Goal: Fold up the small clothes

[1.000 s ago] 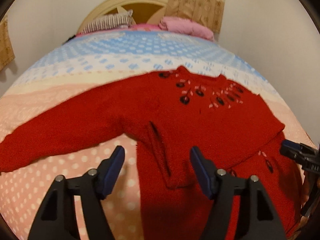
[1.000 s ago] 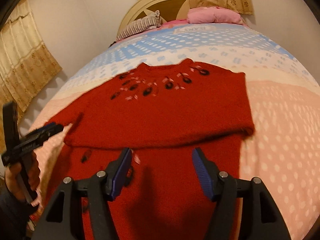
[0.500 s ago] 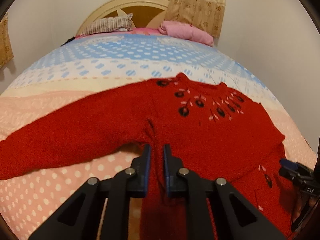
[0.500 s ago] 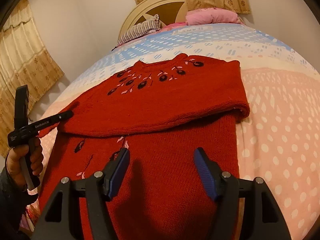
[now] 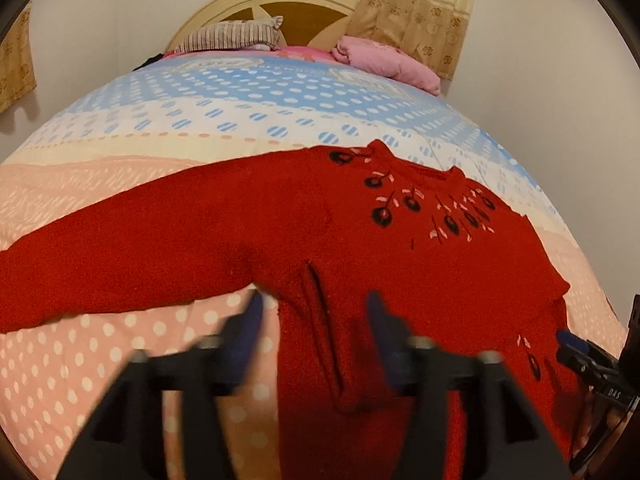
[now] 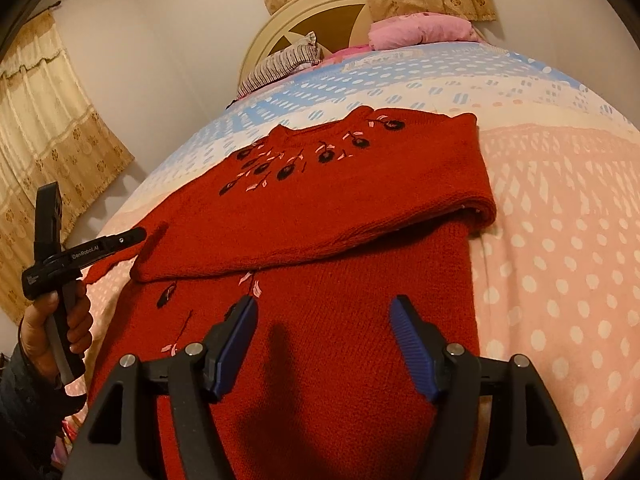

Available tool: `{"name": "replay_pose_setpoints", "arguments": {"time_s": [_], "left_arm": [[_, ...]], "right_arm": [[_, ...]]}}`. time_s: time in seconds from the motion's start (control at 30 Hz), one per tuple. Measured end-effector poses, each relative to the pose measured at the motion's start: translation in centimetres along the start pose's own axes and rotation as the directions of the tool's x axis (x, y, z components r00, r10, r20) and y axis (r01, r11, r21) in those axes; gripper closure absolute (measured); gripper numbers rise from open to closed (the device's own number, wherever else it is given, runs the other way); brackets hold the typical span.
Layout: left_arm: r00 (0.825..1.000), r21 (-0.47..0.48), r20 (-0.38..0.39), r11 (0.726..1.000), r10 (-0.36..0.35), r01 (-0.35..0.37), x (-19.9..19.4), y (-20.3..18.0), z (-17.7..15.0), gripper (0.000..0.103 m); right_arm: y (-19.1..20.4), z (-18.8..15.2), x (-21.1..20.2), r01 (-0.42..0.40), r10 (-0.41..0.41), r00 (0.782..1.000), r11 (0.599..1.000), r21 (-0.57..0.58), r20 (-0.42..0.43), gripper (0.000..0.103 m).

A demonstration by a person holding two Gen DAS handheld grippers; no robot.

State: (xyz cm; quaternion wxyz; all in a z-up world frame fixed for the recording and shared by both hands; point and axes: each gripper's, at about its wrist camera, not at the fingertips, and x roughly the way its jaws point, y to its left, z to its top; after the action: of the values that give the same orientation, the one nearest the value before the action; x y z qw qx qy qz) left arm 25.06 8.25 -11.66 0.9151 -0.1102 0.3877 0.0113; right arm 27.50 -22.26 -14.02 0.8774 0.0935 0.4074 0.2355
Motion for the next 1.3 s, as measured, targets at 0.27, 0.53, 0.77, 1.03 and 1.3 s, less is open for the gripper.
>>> {"name": "replay_pose_setpoints", "arguments": {"time_s": [0.27, 0.53, 0.77, 1.03, 1.3], "left_arm": [[0.999, 0.043, -0.031, 0.999, -0.023, 0.024, 1.0, -1.6, -1.1, 0.072], [1.000, 0.106, -0.018, 0.994, -0.009, 0.011, 0.8, -2.6, -1.5, 0.099], [0.998, 0.078, 0.047, 0.996, 0.035, -0.039, -0.8, -1.0, 0.2, 0.099], [0.998, 0.082, -0.034, 0.995, 0.059, -0.056, 1.3, -1.0, -1.5, 0.093], [0.997, 0.070, -0.019, 0.995, 0.072, -0.071, 1.2, -1.0, -2.0, 0.092]], "right_arm": [[-0.1, -0.1, 0.0, -0.004, 0.004, 1.000, 1.000, -0.001, 0.001, 0.031], [-0.2, -0.1, -0.1, -0.005, 0.005, 1.000, 1.000, 0.001, 0.003, 0.031], [-0.2, -0.2, -0.3, -0.015, 0.015, 1.000, 1.000, 0.011, 0.010, 0.031], [-0.3, 0.0, -0.7, -0.004, 0.004, 1.000, 1.000, 0.022, 0.011, 0.031], [0.0, 6.1, -1.1, -0.021, 0.019, 0.997, 0.999, 0.033, 0.070, 0.029]]}}
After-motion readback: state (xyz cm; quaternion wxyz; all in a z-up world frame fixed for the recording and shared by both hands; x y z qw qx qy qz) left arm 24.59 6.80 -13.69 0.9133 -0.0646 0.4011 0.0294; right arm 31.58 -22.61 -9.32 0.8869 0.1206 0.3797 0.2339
